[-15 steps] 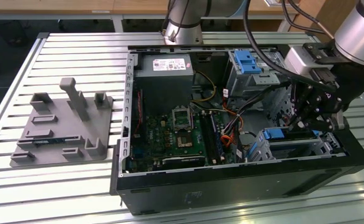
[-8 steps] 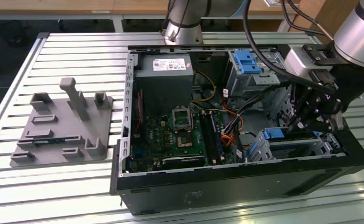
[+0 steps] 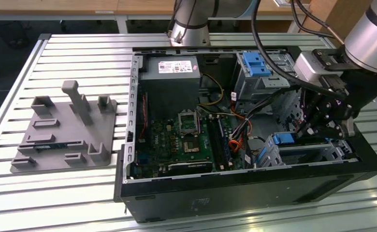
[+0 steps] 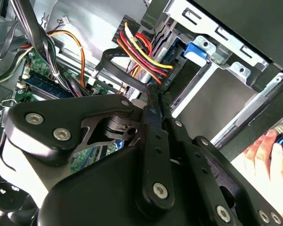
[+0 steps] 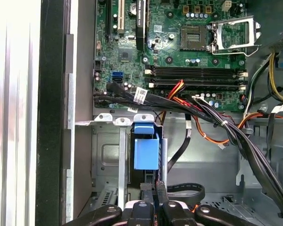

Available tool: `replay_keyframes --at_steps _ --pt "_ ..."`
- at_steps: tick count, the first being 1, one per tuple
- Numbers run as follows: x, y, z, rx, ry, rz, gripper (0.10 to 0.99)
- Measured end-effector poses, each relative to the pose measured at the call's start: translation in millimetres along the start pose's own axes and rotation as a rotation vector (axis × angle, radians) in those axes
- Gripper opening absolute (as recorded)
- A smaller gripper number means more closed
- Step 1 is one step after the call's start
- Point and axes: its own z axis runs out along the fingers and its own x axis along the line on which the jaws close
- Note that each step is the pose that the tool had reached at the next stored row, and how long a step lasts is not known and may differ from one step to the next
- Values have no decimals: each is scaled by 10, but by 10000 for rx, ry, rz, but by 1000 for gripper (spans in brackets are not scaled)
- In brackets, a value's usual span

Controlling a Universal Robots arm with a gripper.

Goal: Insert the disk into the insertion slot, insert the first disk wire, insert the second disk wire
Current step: 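Insert the second disk wire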

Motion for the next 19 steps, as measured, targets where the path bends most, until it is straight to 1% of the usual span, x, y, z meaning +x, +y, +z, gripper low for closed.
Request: replay_keyframes --at_steps 2,3,4,5,8,19 --pt "0 0 -12 -1 -14 1 161" --pt "-1 1 -63 -1 -7 0 220" --pt "-1 1 -87 0 -4 0 282" --pt "-2 2 -113 0 -7 0 282" --pt "-4 3 -232 0 -6 0 282" --pt "-13 9 -732 0 -4 0 282"
